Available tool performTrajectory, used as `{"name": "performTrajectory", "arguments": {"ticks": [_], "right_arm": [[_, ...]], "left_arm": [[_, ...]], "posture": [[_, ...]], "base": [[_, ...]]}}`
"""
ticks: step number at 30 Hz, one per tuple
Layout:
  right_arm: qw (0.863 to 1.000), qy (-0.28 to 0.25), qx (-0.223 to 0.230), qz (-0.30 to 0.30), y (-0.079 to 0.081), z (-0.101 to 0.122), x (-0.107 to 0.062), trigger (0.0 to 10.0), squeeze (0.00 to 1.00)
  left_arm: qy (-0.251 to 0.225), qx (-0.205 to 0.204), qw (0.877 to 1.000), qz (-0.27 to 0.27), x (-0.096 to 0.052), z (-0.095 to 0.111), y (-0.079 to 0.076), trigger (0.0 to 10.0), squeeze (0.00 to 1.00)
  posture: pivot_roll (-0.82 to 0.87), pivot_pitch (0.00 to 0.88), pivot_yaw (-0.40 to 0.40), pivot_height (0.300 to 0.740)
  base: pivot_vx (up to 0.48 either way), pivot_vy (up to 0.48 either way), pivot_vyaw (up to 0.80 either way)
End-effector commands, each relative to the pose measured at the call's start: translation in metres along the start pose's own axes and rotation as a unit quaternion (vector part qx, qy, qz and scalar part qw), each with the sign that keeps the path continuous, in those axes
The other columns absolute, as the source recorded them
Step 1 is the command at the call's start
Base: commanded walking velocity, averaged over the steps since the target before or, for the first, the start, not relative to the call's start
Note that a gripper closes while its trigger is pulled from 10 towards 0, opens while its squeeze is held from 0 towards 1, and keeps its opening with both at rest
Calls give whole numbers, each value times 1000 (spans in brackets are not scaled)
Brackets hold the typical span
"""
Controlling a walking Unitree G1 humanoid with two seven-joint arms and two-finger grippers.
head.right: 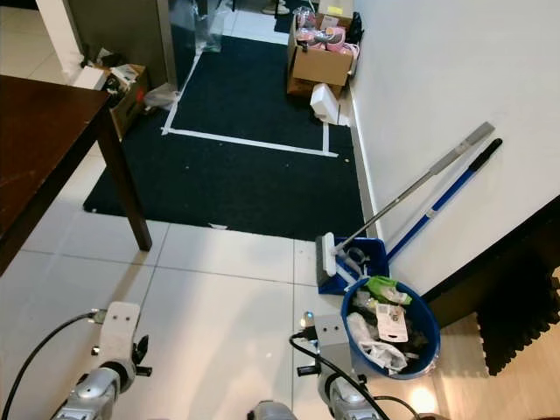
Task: Setting the table
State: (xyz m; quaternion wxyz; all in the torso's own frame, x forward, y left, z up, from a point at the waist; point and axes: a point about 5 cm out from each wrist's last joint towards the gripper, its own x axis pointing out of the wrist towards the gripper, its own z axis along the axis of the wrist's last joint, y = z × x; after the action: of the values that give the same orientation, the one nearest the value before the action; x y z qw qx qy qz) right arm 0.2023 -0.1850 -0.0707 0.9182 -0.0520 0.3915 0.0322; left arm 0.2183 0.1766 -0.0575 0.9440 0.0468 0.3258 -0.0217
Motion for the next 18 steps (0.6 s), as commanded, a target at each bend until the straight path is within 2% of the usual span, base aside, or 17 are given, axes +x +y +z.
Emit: {"name": "performTrajectory", "arguments": {"ticks": [1,3,7,15,18], "right_arm": [[1000,10,2,-2,-3,-5,-1,10000,0],[1000,7,12,-7,-6,-3,-1,10000,0],[1000,12,-10,-7,-6,-3,-1,10000,0],[1000,14,-2,-1,-5,-4,-1,10000,0],[1000,10,7,-4,-4,-3,-1,10000,0]], "left_arm": [[12,5,1000,-5,-1,-6,-3,10000,0],[13,5,1000,-5,-1,-6,-3,10000,0],[13,7,1000,-6,-2,-6,-4,10000,0],[12,8,1000,-7,-1,-5,-3,10000,0],[12,9,1000,-7,-1,-5,-3,10000,0]], "posture": [[50,39,-48,740],[49,38,-48,740],[49,33,-48,740],[50,28,-45,740],[53,24,-44,740]], "base": [[0,0,0],[0,0,0],[0,0,0],[0,0,0],[0,0,-777]]}}
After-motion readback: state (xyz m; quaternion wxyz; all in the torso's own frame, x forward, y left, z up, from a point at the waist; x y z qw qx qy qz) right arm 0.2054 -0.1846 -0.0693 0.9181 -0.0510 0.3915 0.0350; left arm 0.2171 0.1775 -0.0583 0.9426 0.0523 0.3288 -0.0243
